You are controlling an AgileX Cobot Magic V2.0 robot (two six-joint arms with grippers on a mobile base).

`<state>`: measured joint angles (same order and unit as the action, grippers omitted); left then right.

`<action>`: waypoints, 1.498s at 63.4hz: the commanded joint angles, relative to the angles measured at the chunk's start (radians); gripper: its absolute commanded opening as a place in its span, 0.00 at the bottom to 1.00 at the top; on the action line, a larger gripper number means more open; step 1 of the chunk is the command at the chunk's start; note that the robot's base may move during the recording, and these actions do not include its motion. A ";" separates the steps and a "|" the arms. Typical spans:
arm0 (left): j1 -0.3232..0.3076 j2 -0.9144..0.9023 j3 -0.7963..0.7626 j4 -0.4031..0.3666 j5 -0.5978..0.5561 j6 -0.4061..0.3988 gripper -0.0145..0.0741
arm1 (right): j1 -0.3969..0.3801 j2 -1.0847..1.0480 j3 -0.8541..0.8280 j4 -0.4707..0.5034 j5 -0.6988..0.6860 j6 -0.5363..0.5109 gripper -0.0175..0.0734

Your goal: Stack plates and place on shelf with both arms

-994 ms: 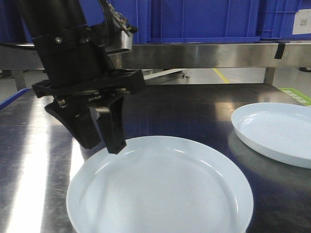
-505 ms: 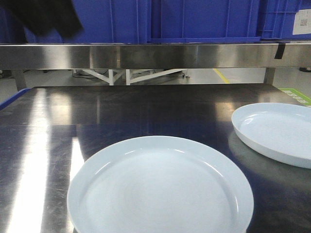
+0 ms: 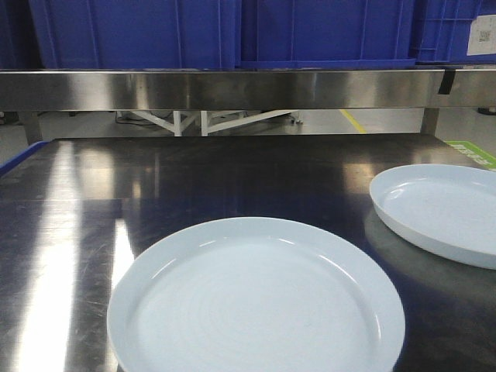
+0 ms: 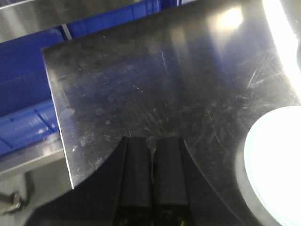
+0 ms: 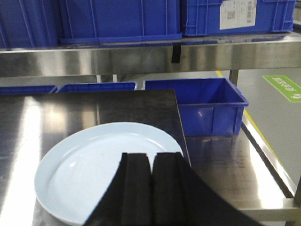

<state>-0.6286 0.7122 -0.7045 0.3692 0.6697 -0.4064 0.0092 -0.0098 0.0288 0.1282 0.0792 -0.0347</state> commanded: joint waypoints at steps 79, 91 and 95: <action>-0.007 -0.258 0.196 0.063 -0.243 -0.071 0.26 | -0.003 1.040 -1.078 -0.068 0.883 -0.022 0.41; -0.007 -0.258 0.196 0.063 -0.241 -0.071 0.26 | -0.003 1.118 -1.092 -0.084 0.859 -0.019 0.71; -0.007 -0.258 0.196 0.063 -0.239 -0.071 0.26 | -0.004 1.138 -1.092 -0.116 0.850 0.004 0.75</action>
<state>-0.6286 0.4516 -0.4790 0.4170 0.5003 -0.4694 0.0092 1.1206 -1.0273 0.0507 0.9902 -0.0442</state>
